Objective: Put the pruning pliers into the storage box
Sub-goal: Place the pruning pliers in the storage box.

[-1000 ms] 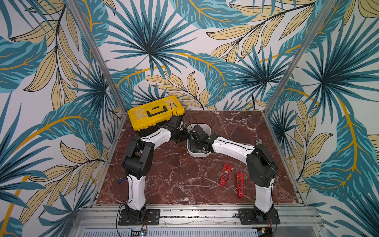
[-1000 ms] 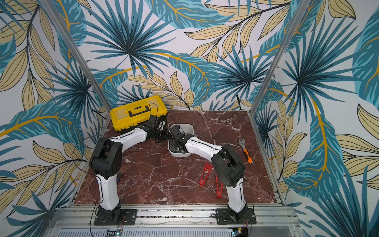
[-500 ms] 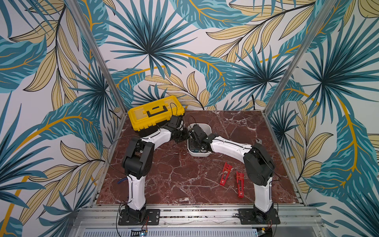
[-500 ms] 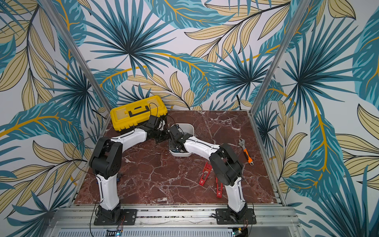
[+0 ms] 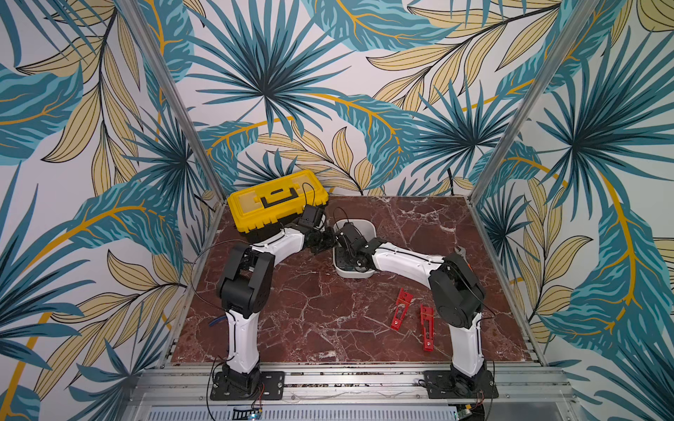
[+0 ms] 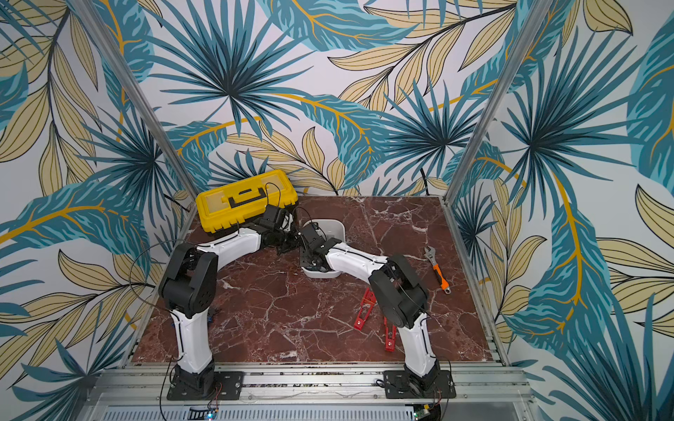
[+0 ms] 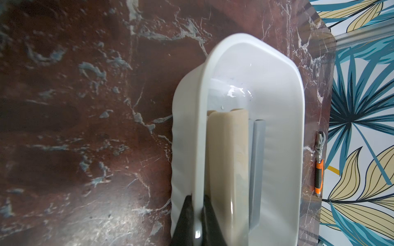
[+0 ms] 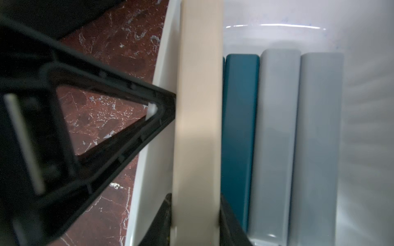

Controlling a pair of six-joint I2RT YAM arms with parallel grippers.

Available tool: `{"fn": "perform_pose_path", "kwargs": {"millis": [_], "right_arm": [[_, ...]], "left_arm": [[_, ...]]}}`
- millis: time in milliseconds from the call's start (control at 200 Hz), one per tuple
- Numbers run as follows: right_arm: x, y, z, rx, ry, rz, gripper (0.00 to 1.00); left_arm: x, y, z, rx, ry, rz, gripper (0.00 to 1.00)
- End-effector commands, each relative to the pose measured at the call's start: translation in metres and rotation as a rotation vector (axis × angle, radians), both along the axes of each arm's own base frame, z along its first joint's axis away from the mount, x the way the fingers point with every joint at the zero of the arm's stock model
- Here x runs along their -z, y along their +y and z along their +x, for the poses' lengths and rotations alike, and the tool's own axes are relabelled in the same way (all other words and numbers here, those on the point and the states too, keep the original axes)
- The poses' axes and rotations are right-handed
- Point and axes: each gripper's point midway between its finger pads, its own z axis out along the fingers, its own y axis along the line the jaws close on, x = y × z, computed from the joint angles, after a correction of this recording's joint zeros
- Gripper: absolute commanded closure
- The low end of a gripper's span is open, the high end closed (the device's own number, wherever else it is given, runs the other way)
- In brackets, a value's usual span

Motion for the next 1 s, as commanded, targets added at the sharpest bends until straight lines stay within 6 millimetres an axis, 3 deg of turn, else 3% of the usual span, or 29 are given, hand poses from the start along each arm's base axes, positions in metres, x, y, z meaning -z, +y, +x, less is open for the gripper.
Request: {"fn": "perform_pose_path", "kwargs": {"millis": [0, 270, 481, 711, 997], "right_arm": [[0.0077, 0.0084, 0.0005, -0.014, 0.007, 0.005, 1.0], [0.0097, 0.0046, 0.0011, -0.016, 0.004, -0.03, 0.98], [0.0091, 0.0056, 0.0004, -0.018, 0.006, -0.024, 0.84], [0.0084, 0.0049, -0.0003, -0.02, 0.005, -0.026, 0.79], [0.0037, 0.006, -0.0014, -0.028, -0.003, -0.022, 0.62]], "left_arm": [[-0.0355, -0.0165, 0.0134, 0.031, -0.102, -0.091, 1.0], [-0.0351, -0.0171, 0.0138, 0.03, -0.102, -0.093, 1.0], [-0.0345, -0.0175, 0.014, 0.031, -0.099, -0.095, 1.0], [-0.0348, -0.0173, 0.0136, 0.031, -0.1, -0.096, 1.0], [-0.0343, -0.0173, 0.0127, 0.031, -0.099, -0.098, 1.0]]}}
